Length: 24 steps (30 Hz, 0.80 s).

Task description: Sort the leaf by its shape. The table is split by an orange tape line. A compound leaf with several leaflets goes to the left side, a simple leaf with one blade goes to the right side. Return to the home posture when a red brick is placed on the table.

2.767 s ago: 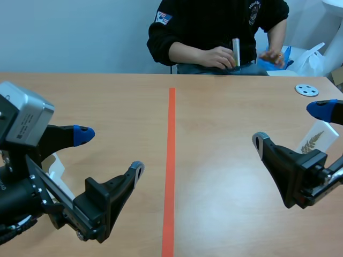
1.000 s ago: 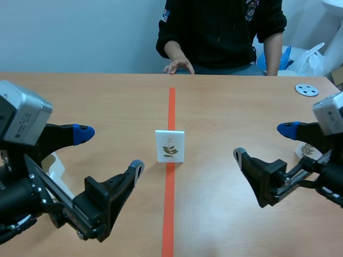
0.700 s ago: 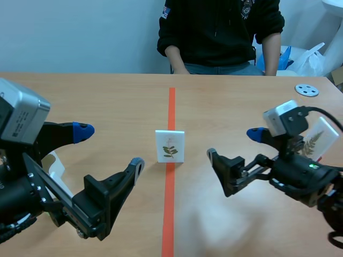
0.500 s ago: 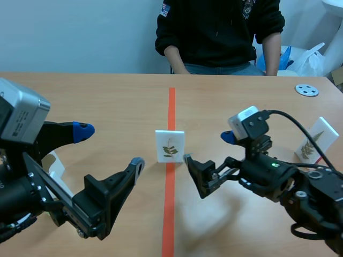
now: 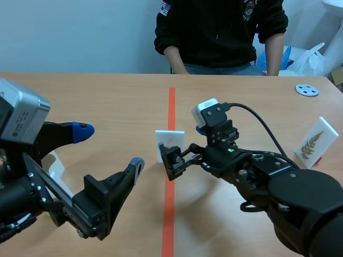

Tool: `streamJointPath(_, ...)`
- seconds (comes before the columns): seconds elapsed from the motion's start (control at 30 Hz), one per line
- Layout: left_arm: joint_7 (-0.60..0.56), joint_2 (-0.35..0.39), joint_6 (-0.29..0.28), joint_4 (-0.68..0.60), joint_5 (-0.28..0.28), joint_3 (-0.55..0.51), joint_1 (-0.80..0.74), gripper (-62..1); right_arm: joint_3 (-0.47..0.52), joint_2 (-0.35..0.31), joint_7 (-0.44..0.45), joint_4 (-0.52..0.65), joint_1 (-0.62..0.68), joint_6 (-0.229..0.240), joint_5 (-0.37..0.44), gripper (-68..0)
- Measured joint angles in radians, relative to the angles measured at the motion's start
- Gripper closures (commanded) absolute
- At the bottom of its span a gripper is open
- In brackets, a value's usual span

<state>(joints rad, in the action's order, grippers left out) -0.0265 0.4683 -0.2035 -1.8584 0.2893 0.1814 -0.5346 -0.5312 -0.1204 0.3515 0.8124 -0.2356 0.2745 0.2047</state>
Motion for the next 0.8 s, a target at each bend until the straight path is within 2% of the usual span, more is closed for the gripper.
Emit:
streamJointPath(0.13, 0.000, 0.000, 0.000, 0.000, 0.000, 0.000, 0.000, -62.3, -0.037, 0.039, 0.000, -0.050, -0.024, -0.016, -0.029, -67.7)
streamJointPath(0.27, 0.000, 0.000, 0.000, 0.000, 0.000, 0.000, 0.000, -62.3, -0.045, 0.040, -0.001, -0.054, -0.024, -0.021, -0.032, -52.9)
streamJointPath(0.43, 0.000, 0.000, 0.000, 0.000, 0.000, 0.000, 0.000, -62.3, -0.047, 0.029, -0.001, -0.054, -0.024, -0.021, -0.033, -37.5)
streamJointPath(0.8, 0.000, 0.000, 0.000, 0.000, 0.000, 0.000, 0.000, -62.3, -0.047, 0.029, 0.041, -0.053, -0.024, -0.021, -0.032, -18.1)
